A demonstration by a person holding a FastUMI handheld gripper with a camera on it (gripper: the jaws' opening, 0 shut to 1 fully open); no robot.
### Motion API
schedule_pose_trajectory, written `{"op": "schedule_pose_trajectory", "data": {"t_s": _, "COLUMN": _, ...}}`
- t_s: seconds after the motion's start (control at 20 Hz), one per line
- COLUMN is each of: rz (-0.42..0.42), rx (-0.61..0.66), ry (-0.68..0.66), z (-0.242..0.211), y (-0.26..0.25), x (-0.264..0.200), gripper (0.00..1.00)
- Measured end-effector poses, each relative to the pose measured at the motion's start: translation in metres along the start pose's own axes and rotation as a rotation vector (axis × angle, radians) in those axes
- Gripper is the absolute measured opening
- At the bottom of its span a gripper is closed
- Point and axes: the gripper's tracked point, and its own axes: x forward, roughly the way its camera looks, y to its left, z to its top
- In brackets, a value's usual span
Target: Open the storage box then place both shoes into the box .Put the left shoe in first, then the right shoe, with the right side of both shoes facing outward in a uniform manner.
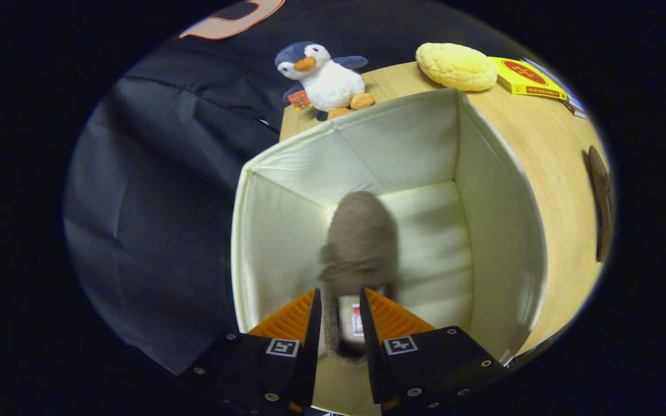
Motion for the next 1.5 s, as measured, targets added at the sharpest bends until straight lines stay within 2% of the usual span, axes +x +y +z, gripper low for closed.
{"op": "schedule_pose_trajectory", "data": {"t_s": 0.15, "rz": 0.119, "rx": -0.015, "ry": -0.055, "z": 0.016, "y": 0.015, "x": -0.043, "gripper": 0.48}}
{"op": "schedule_pose_trajectory", "data": {"t_s": 0.3, "rz": 0.188, "rx": -0.064, "ry": -0.141, "z": 0.038, "y": 0.000, "x": -0.085, "gripper": 0.57}}
{"op": "schedule_pose_trajectory", "data": {"t_s": 0.4, "rz": 0.207, "rx": -0.109, "ry": -0.205, "z": 0.050, "y": -0.013, "x": -0.121, "gripper": 0.70}}
{"op": "schedule_pose_trajectory", "data": {"t_s": 0.45, "rz": 0.200, "rx": -0.137, "ry": -0.237, "z": 0.056, "y": -0.022, "x": -0.135, "gripper": 0.82}}
{"op": "schedule_pose_trajectory", "data": {"t_s": 0.55, "rz": 0.174, "rx": -0.178, "ry": -0.295, "z": 0.067, "y": -0.046, "x": -0.160, "gripper": 0.92}}
{"op": "schedule_pose_trajectory", "data": {"t_s": 0.65, "rz": 0.140, "rx": -0.202, "ry": -0.340, "z": 0.076, "y": -0.079, "x": -0.181, "gripper": 0.96}}
{"op": "schedule_pose_trajectory", "data": {"t_s": 0.75, "rz": 0.088, "rx": -0.221, "ry": -0.367, "z": 0.075, "y": -0.112, "x": -0.210, "gripper": 0.96}}
{"op": "schedule_pose_trajectory", "data": {"t_s": 0.95, "rz": -0.011, "rx": -0.196, "ry": -0.402, "z": 0.084, "y": -0.197, "x": -0.236, "gripper": 0.97}}
{"op": "schedule_pose_trajectory", "data": {"t_s": 1.35, "rz": -0.239, "rx": -0.181, "ry": -0.378, "z": 0.084, "y": -0.361, "x": -0.247, "gripper": 0.99}}
{"op": "schedule_pose_trajectory", "data": {"t_s": 1.5, "rz": -0.283, "rx": -0.167, "ry": -0.350, "z": 0.082, "y": -0.402, "x": -0.240, "gripper": 0.99}}
